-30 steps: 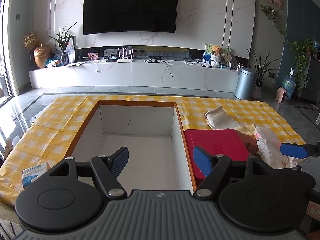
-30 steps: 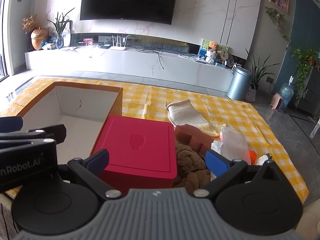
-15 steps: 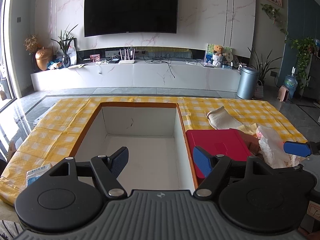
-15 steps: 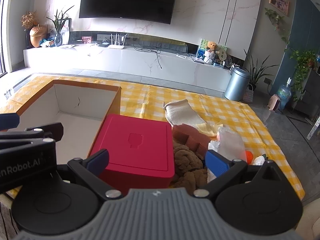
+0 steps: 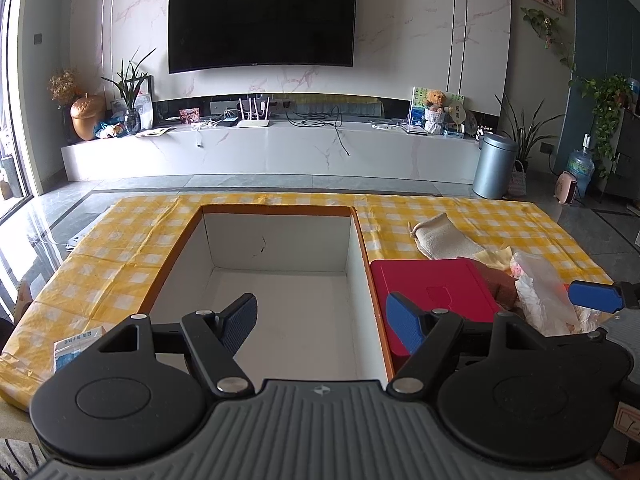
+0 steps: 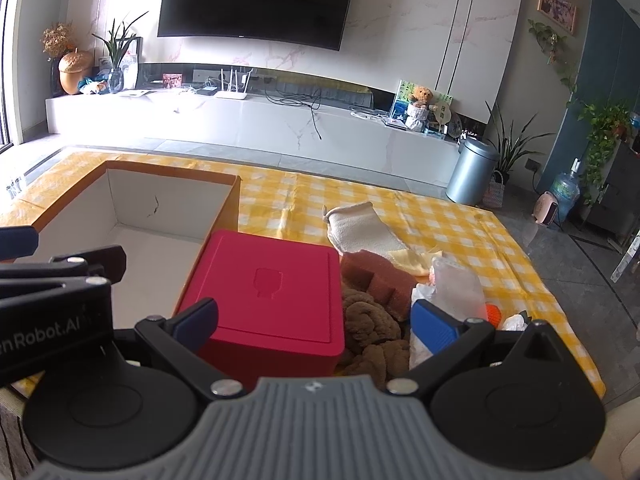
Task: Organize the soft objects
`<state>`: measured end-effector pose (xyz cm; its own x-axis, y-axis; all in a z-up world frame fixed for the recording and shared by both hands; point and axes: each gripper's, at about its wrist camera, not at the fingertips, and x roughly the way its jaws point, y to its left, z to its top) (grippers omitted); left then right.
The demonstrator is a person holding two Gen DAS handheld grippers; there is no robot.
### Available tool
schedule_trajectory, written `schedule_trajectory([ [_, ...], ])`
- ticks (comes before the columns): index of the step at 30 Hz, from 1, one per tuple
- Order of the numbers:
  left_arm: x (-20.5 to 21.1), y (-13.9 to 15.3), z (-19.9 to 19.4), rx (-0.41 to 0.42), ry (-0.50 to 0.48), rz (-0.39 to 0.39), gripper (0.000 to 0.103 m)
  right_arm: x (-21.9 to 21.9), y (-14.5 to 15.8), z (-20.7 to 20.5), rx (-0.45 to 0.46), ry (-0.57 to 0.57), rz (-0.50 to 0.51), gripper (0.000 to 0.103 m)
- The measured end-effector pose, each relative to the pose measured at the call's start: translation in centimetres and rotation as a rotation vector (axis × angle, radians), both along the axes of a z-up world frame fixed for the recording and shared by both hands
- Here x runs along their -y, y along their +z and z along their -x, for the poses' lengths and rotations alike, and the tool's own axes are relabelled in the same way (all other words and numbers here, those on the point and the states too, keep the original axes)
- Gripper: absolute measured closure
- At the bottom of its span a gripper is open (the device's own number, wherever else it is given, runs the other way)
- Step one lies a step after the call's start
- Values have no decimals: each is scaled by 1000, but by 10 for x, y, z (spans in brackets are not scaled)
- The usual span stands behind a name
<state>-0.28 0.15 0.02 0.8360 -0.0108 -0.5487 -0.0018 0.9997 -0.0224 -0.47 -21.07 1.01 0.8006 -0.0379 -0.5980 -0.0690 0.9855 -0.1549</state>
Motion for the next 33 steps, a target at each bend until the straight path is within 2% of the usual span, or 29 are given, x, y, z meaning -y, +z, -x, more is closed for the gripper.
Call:
schedule_trajectory([
  [13, -1, 1, 0, 3, -3, -4, 17, 0, 0, 1, -3, 1, 0, 2],
  [19, 13, 3, 9, 67, -45, -133, 17, 3, -2, 0, -15, 18, 21, 2],
  [20, 15, 4, 10, 66, -67, -133, 17, 6, -3, 1, -23, 21, 21, 2],
  [25, 20, 10, 13, 68, -133, -96, 16, 36, 0, 7, -31, -9, 9, 2],
  [30, 34, 15, 20, 118, -144, -155, 16, 84, 9, 17, -14, -88, -15, 2],
  [33, 43, 15, 21, 128, -187, -167, 16, 116, 9, 18, -53, -120, -3, 2],
])
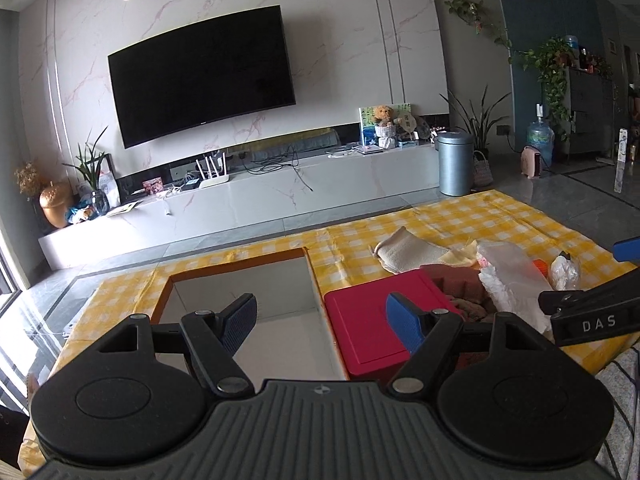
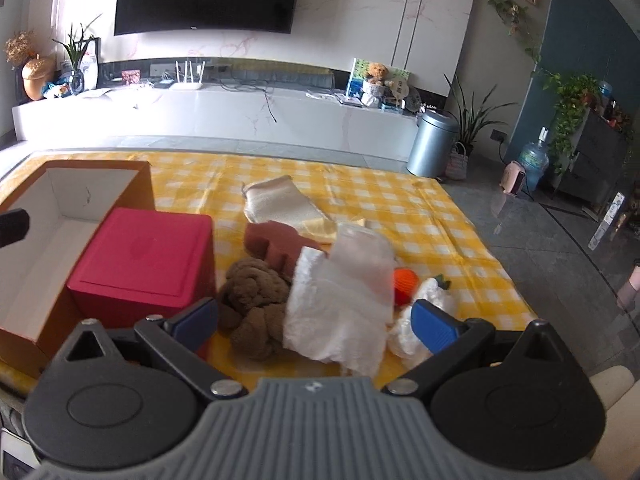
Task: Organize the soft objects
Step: 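Move the right tool to the white crumpled cloth and close on it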
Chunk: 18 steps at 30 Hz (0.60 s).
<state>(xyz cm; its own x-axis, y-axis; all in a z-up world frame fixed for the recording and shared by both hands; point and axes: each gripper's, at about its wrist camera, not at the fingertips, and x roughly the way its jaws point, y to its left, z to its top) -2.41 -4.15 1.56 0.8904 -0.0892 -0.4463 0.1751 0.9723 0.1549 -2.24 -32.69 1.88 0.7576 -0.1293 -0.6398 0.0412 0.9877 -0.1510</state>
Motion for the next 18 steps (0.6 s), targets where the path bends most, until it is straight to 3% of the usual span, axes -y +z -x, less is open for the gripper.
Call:
schedule_trajectory([
  [4, 14, -2, -1, -5, -65, -15, 15, 38, -5, -1, -33, -56, 46, 2],
  [8, 26, -9, -4, -14, -83, -55, 15, 72, -16, -12, -113, -38, -61, 2],
  [12, 29, -16, -11, -49, -92, -62, 15, 73, -34, -28, -166, 23, -78, 2],
  [15, 27, -19, -15, -90, -118, -43, 15, 73, -47, -44, -209, 68, -208, 2],
  [18, 25, -19, -15, -105, -121, -24, 15, 75, -61, -64, -247, 9, -296, 2],
])
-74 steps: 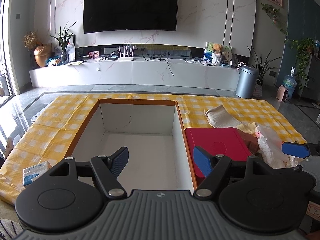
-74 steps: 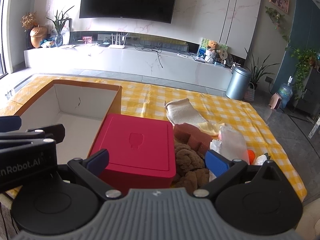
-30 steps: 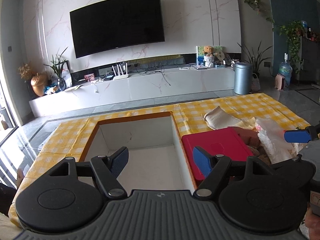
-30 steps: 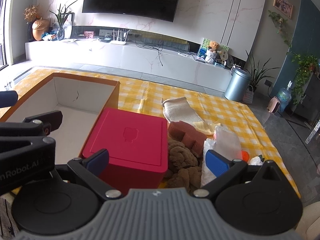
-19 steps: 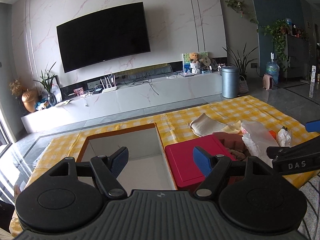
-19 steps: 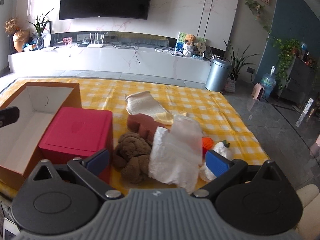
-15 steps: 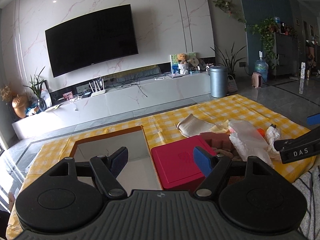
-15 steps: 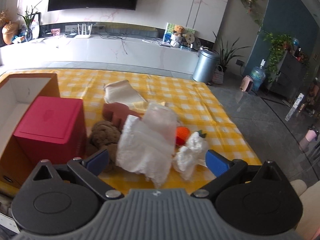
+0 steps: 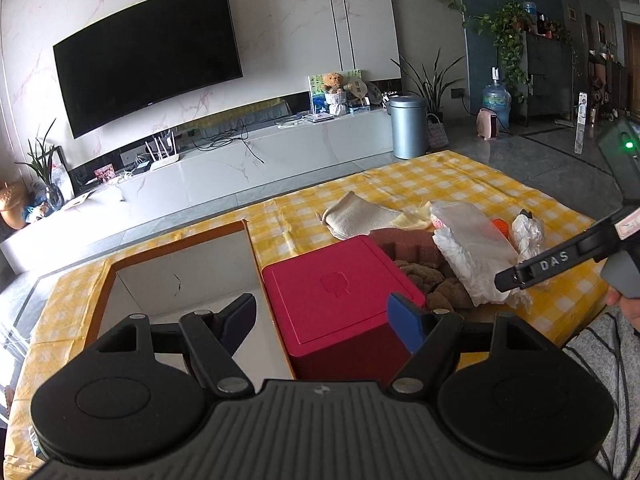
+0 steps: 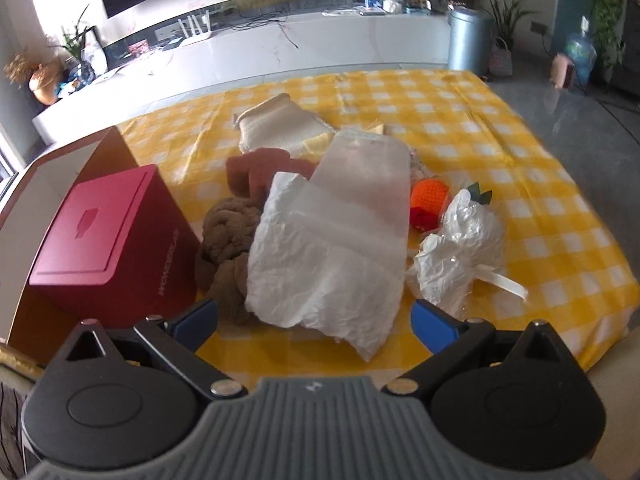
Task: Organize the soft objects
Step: 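Move the right tool to the white crumpled cloth and close on it, then lift the white cloth with the right tool while the left tool approaches the brown plush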
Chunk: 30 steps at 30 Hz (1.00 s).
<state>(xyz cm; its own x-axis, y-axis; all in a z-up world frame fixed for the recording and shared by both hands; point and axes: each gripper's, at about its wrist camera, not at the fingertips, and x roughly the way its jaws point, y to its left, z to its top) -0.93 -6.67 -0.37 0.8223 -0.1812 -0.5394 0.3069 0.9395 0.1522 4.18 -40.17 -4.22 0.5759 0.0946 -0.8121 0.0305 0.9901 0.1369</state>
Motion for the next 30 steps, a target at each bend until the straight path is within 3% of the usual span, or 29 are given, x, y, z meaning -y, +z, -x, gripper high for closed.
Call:
schedule_trajectory([
  [5, -4, -2, -1, 0, 6, -9, 15, 5, -16, -26, -71, -107, -67, 2],
  [9, -11, -1, -5, -16, 20, 8, 15, -2, -22, -35, -78, -116, -114, 2],
  [14, -20, 1, -6, -7, 41, 16, 15, -11, -28, -49, -41, -132, 15, 2],
  [18, -25, 3, -4, -1, 43, 22, 15, 3, -48, -61, -131, -153, -89, 2],
  [21, -27, 4, -5, -3, 42, 29, 15, 19, -55, -58, -142, -195, -191, 2],
  [22, -27, 4, -5, -4, 42, 28, 15, 23, -54, -56, -133, -201, -212, 4],
  [26, -26, 4, -4, -2, 40, 20, 15, 30, -50, -43, -102, -226, -289, 34],
  [30, -27, 5, -3, 1, 41, 23, 15, 30, -47, -35, -89, -268, -307, 54],
])
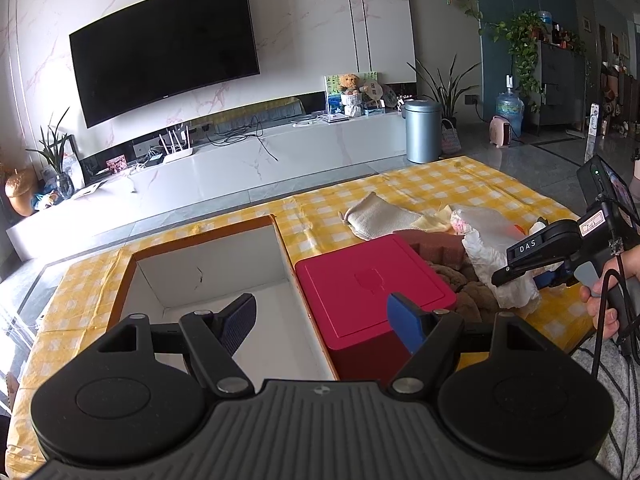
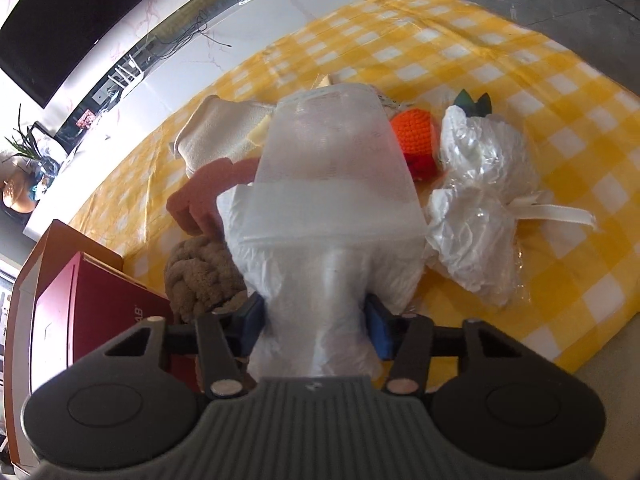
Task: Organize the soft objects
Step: 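Lift the white cloth with the right tool while the left tool approaches the brown plush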
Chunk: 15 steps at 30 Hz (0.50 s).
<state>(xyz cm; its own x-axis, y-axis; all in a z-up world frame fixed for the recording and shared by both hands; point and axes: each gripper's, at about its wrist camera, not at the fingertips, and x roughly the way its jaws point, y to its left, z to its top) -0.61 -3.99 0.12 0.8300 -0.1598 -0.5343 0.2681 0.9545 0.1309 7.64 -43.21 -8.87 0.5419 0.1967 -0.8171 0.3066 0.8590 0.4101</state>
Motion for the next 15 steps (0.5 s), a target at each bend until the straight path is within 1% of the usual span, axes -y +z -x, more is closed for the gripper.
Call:
schedule_trajectory([
  [2, -1, 1, -1, -1, 3, 3, 15, 2, 4, 5, 12, -20, -16, 71],
  [5, -4, 1, -2, -1, 12, 8, 15, 4, 12, 14, 39, -6, -29, 74],
  [7, -7, 2, -2, 0, 23, 14, 15, 2, 19, 17, 48, 20, -16, 77],
  [11, -11, 5, -2, 2, 31, 20, 15, -5, 34, 31, 73, 86, -4, 77],
  [13, -13, 7, -1, 8, 36, 24, 15, -7, 40, 38, 81, 126, -31, 77],
  [15, -16, 9, -1, 13, 42, 32, 15, -9, 47, 46, 91, 159, -93, 77],
])
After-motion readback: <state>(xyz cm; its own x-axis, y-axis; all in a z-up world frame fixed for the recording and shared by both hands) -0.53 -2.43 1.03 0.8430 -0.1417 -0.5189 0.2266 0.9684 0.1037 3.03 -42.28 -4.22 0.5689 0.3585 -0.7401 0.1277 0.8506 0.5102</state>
